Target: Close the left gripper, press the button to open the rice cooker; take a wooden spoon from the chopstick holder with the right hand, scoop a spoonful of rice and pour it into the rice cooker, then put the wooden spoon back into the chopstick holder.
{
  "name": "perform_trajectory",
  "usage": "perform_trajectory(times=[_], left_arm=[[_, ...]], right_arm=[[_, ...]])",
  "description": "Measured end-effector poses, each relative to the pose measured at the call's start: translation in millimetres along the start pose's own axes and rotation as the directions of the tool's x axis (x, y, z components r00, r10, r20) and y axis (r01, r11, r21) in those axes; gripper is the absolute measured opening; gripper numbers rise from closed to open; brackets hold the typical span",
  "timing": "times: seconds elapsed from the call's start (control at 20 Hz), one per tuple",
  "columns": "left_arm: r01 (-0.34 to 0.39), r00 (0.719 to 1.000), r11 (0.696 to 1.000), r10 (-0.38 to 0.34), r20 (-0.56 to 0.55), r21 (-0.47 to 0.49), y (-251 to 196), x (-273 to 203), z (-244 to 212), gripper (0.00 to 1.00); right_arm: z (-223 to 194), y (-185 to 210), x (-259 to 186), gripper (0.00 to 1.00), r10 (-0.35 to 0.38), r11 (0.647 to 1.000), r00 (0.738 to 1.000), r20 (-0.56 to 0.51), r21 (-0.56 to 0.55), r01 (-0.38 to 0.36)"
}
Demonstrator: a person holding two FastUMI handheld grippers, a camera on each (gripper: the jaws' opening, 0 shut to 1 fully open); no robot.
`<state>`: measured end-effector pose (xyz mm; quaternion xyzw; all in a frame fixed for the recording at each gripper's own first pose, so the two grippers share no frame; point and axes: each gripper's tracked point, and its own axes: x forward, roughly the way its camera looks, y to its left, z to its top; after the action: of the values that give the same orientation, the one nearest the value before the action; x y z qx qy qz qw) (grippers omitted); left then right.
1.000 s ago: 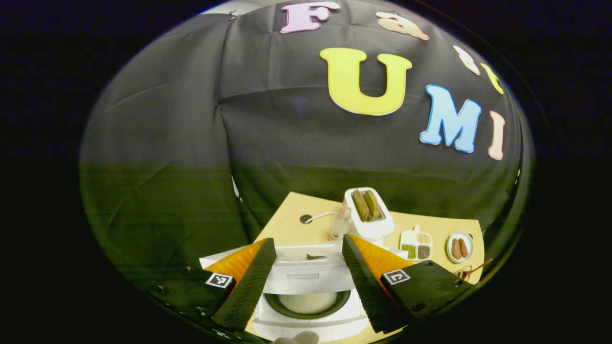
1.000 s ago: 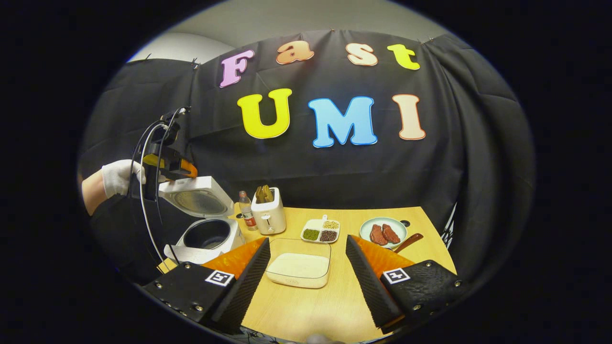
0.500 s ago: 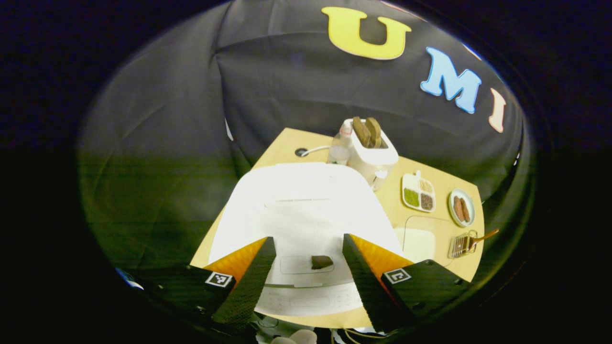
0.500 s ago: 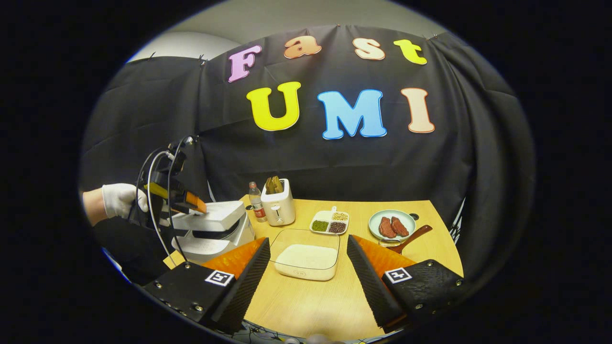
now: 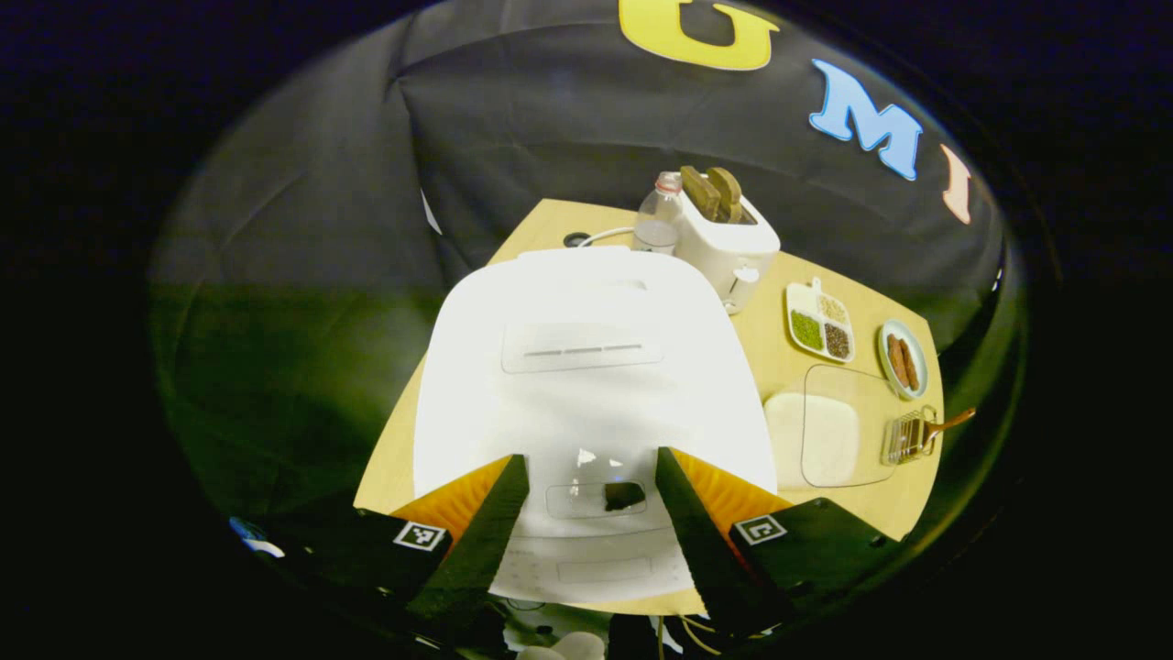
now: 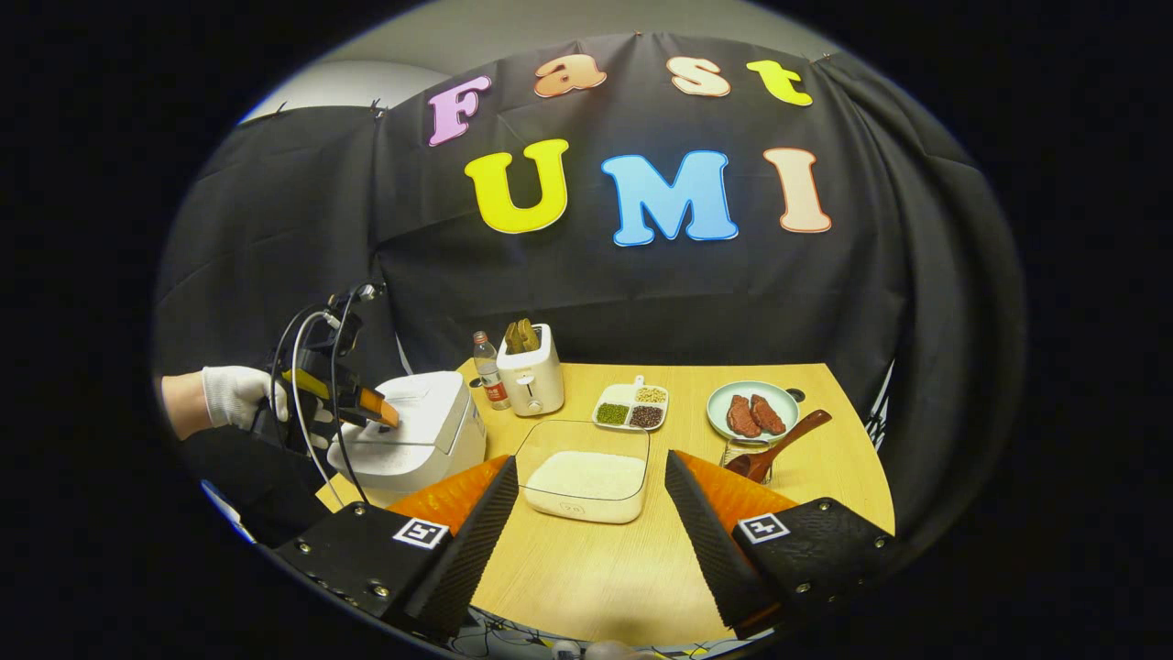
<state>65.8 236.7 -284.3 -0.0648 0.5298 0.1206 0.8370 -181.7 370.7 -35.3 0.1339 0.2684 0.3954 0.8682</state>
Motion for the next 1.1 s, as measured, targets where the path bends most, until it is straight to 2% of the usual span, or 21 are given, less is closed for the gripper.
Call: perform_trajectory(times=[0.25, 0.35, 0.45, 1.0, 1.05, 1.1], left_arm=[[0.002, 1.000, 1.000, -0.001, -0.016, 0.017, -3, 2, 1, 1.00], [0.008, 1.000, 0.999, -0.007, -0.021, 0.034, -4, 2, 0, 0.96], [0.015, 1.000, 0.999, -0.014, -0.016, 0.044, -5, 3, 0, 0.98], [0.003, 0.999, 0.999, -0.004, 0.050, 0.040, -7, 5, 8, 0.99], [-0.007, 0.996, 0.999, 0.003, 0.084, 0.042, -6, 5, 13, 0.96], [-0.011, 0.994, 0.999, 0.006, 0.111, 0.046, -9, 8, 16, 1.00]], right_arm=[[-1, -2, 6, 0.99, 0.004, 1.000, 1.000, -0.013, 0.021, -0.004], [3, 0, 8, 0.99, 0.010, 1.000, 1.000, -0.009, 0.013, -0.010], [5, 0, 8, 0.99, 0.011, 1.000, 1.000, -0.008, 0.012, -0.011], [8, -7, 13, 0.99, -0.009, 1.000, 1.000, -0.008, 0.023, 0.009], [9, -7, 13, 0.99, -0.012, 1.000, 1.000, -0.006, 0.019, 0.012], [11, -8, 12, 0.99, -0.017, 1.000, 1.000, -0.004, 0.014, 0.017]])
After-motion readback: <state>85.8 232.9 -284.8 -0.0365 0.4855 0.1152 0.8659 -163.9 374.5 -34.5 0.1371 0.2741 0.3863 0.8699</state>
